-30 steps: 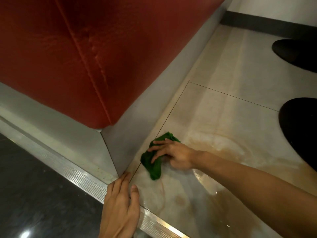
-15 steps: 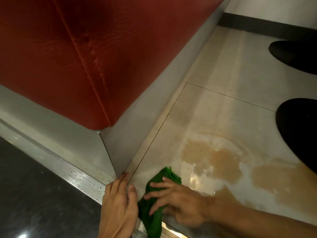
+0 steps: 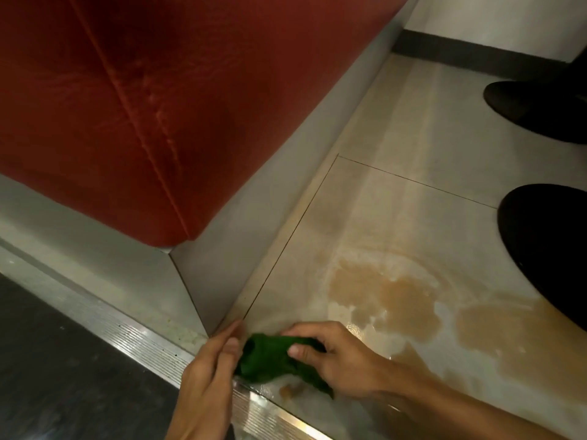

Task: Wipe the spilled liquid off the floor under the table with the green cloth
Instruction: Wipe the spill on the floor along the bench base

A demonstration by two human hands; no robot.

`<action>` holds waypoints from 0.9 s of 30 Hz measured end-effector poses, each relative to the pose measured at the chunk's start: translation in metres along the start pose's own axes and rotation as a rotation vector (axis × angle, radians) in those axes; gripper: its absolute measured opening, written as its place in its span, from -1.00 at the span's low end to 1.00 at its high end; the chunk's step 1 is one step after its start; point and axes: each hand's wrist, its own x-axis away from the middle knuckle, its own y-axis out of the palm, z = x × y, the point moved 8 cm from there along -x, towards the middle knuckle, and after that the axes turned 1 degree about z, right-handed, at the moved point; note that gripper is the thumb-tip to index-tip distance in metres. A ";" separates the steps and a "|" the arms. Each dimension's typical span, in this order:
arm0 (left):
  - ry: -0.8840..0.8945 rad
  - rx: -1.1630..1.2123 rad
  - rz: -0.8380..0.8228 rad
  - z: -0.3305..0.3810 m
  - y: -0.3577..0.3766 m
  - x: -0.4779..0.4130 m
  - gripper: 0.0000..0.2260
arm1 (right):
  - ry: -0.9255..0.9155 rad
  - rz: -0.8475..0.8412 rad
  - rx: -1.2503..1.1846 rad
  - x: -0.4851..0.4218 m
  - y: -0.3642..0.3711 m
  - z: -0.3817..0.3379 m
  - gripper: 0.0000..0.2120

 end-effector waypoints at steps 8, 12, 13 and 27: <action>0.422 -0.194 -0.074 0.063 0.024 -0.013 -0.62 | -0.115 0.178 0.109 -0.006 -0.023 -0.022 -0.71; 0.519 -0.268 0.009 0.081 0.028 -0.017 -0.63 | 0.092 0.239 -0.066 0.000 -0.032 -0.009 -0.75; 0.553 -0.278 0.022 0.086 0.029 -0.017 -0.64 | 0.187 0.255 -0.184 0.002 -0.033 -0.002 -0.67; 0.686 -0.554 -0.241 0.114 0.073 -0.023 -0.47 | 0.443 0.194 -1.278 -0.005 -0.019 -0.001 -0.45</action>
